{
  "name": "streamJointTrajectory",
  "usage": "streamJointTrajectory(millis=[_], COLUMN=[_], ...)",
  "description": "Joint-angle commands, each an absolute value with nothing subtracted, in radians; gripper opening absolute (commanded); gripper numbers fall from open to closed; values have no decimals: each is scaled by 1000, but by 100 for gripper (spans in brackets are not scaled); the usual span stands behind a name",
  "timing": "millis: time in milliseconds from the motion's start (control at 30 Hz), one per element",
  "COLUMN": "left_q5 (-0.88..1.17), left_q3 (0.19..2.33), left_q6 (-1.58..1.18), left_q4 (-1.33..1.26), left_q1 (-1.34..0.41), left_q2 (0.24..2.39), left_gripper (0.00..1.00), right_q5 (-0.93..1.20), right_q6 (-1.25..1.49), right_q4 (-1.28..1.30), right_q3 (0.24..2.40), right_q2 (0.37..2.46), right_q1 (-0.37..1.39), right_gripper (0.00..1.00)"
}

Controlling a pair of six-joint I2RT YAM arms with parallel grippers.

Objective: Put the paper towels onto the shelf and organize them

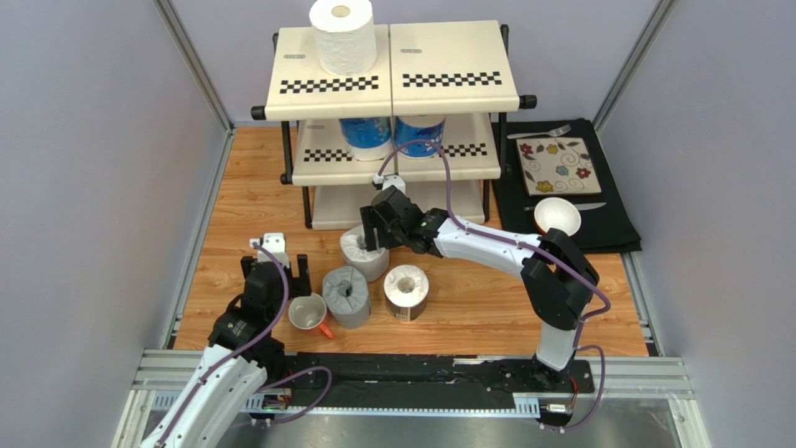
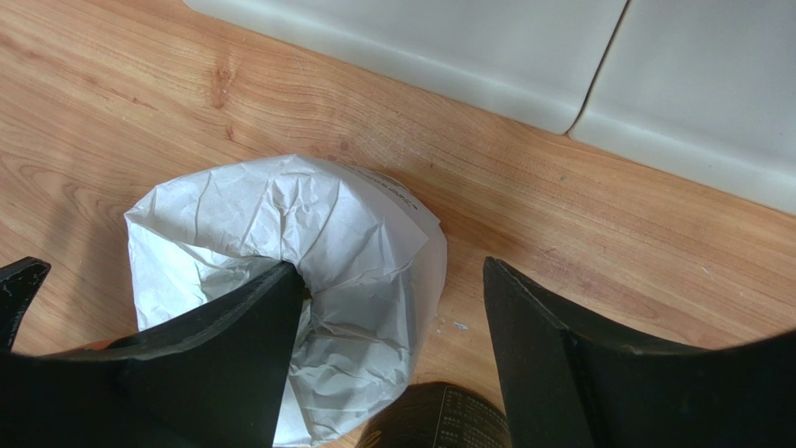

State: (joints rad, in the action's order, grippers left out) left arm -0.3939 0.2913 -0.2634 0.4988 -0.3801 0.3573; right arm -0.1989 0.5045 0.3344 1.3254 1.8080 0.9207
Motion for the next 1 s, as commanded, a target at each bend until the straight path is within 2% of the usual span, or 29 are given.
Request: streamJointTrajectory(millis=[0, 133, 300, 333, 467, 967], left_q5=[-388, -388, -385, -385, -385, -385], left_q3=[324, 325, 324, 324, 325, 325], left_q6=[-267, -267, -267, -267, -267, -268], left_q4=[486, 486, 486, 486, 485, 488], left_q1=[-379, -379, -379, -379, -379, -379], left_q2=[353, 356, 357, 357, 359, 360], left_gripper=[98, 98, 98, 98, 98, 98], right_q5=[-193, -184, -189, -192, -209, -229], right_q6=[506, 497, 483, 480, 471, 422], right_q4=[325, 337, 344, 338, 325, 377], right_q3=[1377, 1382, 1364, 1358, 1327, 1351], right_q2=[1836, 1844, 1824, 1816, 1763, 1404], right_q1=[923, 923, 923, 923, 923, 925], right_gripper=[72, 71, 59, 54, 48, 46])
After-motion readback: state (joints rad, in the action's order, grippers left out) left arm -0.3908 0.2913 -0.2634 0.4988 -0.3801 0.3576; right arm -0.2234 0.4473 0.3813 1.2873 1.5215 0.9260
